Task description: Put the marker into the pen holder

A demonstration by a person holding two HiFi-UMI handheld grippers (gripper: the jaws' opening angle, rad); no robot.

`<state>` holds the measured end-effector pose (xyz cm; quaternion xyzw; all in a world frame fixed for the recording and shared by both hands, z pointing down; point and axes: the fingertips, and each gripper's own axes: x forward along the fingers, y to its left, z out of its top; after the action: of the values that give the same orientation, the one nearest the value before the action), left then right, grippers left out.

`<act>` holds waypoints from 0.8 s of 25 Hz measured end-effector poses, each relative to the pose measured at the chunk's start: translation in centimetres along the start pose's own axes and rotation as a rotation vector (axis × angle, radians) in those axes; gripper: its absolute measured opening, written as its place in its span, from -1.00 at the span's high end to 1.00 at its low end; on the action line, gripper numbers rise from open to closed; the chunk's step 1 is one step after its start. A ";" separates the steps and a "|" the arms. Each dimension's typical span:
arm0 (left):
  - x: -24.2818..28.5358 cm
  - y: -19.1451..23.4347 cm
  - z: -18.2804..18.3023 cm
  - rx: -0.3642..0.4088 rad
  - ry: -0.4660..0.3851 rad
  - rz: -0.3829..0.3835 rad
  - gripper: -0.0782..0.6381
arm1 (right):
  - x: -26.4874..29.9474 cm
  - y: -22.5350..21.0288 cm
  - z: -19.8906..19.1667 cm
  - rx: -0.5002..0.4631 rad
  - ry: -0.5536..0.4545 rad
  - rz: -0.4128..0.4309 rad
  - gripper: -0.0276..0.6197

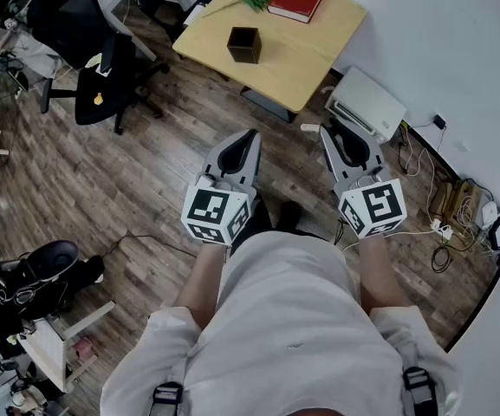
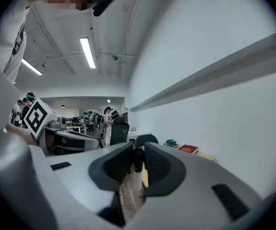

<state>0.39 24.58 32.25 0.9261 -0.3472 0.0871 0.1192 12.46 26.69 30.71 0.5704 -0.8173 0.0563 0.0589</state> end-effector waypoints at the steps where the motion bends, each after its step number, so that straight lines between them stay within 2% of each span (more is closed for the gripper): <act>1: -0.3 -0.2 0.0 0.000 -0.002 0.001 0.75 | -0.3 0.2 0.1 -0.001 -0.005 0.001 0.69; 10: -1.3 -1.0 -0.5 -0.013 -0.001 0.015 0.75 | -1.5 0.7 0.1 0.015 -0.003 0.012 0.69; 14: -1.6 -0.1 -1.0 -0.024 0.008 0.028 0.75 | -0.8 1.1 -0.3 0.044 0.002 0.047 0.69; 20: -1.7 2.3 -0.6 -0.033 0.001 0.036 0.75 | 1.4 1.5 0.0 0.044 0.019 0.041 0.69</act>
<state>-2.46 24.10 32.75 0.9176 -0.3650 0.0842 0.1329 10.51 25.90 30.93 0.5543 -0.8267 0.0810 0.0526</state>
